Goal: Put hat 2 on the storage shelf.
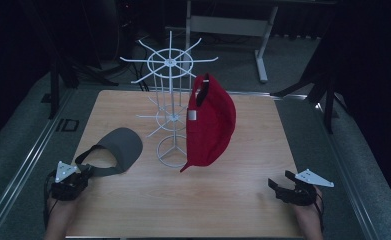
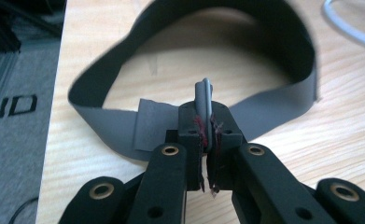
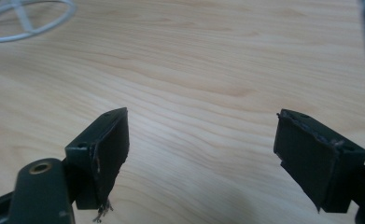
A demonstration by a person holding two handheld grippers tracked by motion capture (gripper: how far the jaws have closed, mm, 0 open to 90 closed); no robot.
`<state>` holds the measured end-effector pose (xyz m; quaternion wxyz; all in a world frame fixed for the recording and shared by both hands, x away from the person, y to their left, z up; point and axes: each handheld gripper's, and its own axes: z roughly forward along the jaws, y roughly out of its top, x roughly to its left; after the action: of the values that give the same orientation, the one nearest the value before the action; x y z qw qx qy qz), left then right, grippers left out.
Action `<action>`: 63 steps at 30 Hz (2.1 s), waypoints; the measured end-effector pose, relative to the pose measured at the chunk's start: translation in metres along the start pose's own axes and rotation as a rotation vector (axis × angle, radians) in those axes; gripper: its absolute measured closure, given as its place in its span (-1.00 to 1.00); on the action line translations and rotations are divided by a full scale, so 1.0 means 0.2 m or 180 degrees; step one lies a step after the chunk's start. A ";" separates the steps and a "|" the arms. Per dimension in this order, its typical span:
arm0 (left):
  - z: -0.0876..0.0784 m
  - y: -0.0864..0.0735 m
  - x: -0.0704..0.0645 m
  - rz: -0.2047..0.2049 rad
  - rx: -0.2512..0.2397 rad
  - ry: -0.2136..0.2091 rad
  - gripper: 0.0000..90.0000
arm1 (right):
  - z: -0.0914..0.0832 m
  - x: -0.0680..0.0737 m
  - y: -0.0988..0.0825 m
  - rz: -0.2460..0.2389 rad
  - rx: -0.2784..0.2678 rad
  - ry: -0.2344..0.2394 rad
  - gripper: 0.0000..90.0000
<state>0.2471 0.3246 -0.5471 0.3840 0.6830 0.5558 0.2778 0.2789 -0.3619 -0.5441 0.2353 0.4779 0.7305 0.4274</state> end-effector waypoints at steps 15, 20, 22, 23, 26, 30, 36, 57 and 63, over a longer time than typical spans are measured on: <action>-0.19 0.27 -0.10 0.0337 -0.0801 -0.0292 0.92 | 0.00 -0.01 -0.05 0.0151 0.0073 -0.0231 -0.59; -0.21 0.33 -0.10 0.0406 -0.0979 -0.0449 0.92 | 0.00 -0.01 -0.05 0.0179 0.0062 -0.0234 -0.59; -0.22 0.36 -0.10 0.0400 -0.1041 -0.0483 0.92 | 0.00 -0.02 -0.05 0.0200 0.0052 -0.0225 -0.59; -0.23 0.37 -0.11 0.0395 -0.1085 -0.0498 0.92 | 0.00 -0.02 -0.05 0.0204 0.0049 -0.0223 -0.59; -0.24 0.41 -0.11 0.0404 -0.1119 -0.0530 0.92 | 0.00 -0.02 -0.05 0.0214 0.0053 -0.0207 -0.59; -0.26 0.51 -0.12 0.0436 -0.1158 -0.0500 0.92 | 0.00 -0.02 -0.04 0.0207 0.0055 -0.0185 -0.59; -0.31 0.60 -0.12 0.0456 -0.1237 -0.0502 0.92 | 0.01 -0.02 -0.04 0.0221 0.0064 -0.0176 -0.59; -0.62 0.84 -0.16 0.0777 -0.1497 -0.0711 0.92 | 0.01 -0.01 -0.04 0.0161 0.0108 -0.0091 -0.59; -0.62 0.93 -0.19 0.0814 -0.1531 -0.0734 0.92 | 0.01 -0.01 -0.04 0.0150 0.0107 -0.0106 -0.59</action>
<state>0.2393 0.2984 -0.3219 0.5573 0.6640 0.3361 0.3682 0.2775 -0.3642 -0.5520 0.2292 0.5059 0.7221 0.4124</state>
